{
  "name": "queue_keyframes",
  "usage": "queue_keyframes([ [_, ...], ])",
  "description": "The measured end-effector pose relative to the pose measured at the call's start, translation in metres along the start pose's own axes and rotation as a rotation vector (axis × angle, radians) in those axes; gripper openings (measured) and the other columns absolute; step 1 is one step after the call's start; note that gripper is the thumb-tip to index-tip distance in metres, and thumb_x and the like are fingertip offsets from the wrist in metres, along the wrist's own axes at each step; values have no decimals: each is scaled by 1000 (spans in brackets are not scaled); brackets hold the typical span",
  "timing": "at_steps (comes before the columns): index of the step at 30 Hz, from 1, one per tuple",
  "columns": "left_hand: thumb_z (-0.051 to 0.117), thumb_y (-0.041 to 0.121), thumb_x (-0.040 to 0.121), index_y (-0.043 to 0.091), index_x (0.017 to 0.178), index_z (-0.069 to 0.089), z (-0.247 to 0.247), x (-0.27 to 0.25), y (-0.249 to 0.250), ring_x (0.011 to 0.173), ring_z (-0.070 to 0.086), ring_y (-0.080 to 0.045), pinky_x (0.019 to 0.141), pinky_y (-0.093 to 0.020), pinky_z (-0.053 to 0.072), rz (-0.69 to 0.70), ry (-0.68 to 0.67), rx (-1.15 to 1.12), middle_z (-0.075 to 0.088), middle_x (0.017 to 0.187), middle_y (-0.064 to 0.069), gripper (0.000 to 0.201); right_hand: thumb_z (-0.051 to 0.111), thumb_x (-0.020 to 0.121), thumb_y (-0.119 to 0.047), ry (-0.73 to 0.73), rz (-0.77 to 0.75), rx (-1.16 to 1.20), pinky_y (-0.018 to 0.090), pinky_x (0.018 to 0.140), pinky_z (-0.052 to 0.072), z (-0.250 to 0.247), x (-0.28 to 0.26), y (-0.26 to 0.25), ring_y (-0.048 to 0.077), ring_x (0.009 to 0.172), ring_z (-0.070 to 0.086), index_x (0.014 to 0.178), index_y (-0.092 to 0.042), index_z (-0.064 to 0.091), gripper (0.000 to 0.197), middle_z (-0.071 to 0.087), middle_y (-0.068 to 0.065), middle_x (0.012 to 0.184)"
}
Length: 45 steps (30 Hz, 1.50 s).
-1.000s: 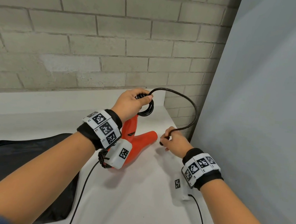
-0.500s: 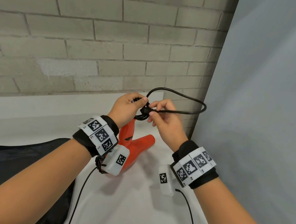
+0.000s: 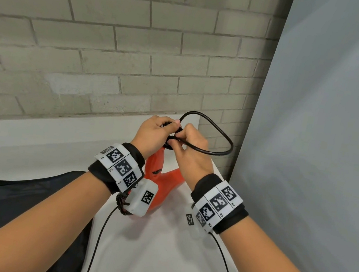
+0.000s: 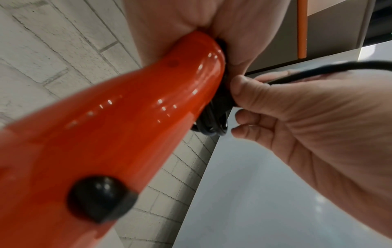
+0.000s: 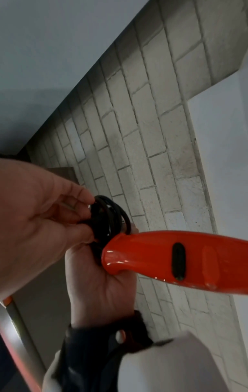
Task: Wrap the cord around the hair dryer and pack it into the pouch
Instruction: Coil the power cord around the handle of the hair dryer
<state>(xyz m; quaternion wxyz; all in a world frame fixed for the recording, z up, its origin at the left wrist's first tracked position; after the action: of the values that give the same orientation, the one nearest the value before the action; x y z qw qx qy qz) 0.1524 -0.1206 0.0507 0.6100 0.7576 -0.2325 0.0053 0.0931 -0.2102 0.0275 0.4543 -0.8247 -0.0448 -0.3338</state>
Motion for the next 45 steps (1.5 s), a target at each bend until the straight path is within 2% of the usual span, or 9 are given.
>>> queue_keyframes([
  [5,51,15,91,12,74,63,0,-6,7,51,54,13,47,-5,43,74,2,41,57,47,29,21,56,76,-2,5,-288,-350,31,61,40,10,0,0,28,65,55,72,-3,54,5,58,12,70],
  [13,53,22,90,26,67,64,7,-10,1,66,53,-6,69,-27,48,18,-66,-7,56,70,8,25,54,78,4,178,-39,-103,30,64,38,4,7,19,21,77,45,86,-10,42,20,42,2,83],
  [17,50,16,91,24,78,61,8,-8,-1,49,51,-2,57,-14,46,22,-152,-20,53,61,-3,18,42,91,-6,-153,82,-10,32,65,50,1,14,24,17,68,58,114,-5,37,24,56,0,76],
  [21,48,14,92,21,84,58,5,-1,-3,45,50,1,58,-20,43,35,-149,-13,52,65,0,15,35,98,-27,-347,198,-34,21,67,39,-8,-1,43,5,70,49,100,-17,50,18,52,-9,75],
  [25,44,11,94,31,103,59,0,3,-4,45,44,-1,51,-14,39,43,-113,-79,48,70,4,27,32,99,-22,-556,405,-462,30,76,40,-17,-25,89,25,87,54,109,-6,55,29,59,15,98],
  [31,44,9,93,26,79,64,3,0,-1,46,38,-6,48,-12,32,57,-153,-56,53,52,17,29,41,94,-16,-887,584,-827,33,90,46,-20,-38,107,28,109,57,118,-3,56,32,59,14,119],
  [37,45,7,93,20,88,63,5,-3,1,44,37,-5,48,-11,33,70,-187,-45,51,69,5,23,46,94,-17,-544,336,-234,24,93,34,-13,-17,62,25,121,49,142,-25,30,51,49,11,135],
  [41,45,8,93,18,93,64,4,-2,0,43,37,-3,48,-10,37,82,-196,-35,50,70,3,21,44,95,-14,-453,303,26,26,91,40,-5,-9,48,28,114,55,128,-16,51,33,59,9,127],
  [45,46,11,93,21,95,66,3,-2,-1,45,39,-2,52,-11,39,90,-203,-41,54,61,16,22,50,92,-12,-427,268,40,26,102,34,-2,-7,49,16,119,47,132,-14,47,40,53,6,133],
])
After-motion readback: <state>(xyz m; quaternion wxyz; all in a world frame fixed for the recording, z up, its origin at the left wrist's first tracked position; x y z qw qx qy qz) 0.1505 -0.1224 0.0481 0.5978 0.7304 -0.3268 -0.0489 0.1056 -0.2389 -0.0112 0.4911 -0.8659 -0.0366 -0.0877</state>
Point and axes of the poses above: each hand's wrist, its own x-axis towards the middle knuckle, its own z-axis out of the palm, y = z × x, the point moved 2 cm from there along x, towards the middle knuckle
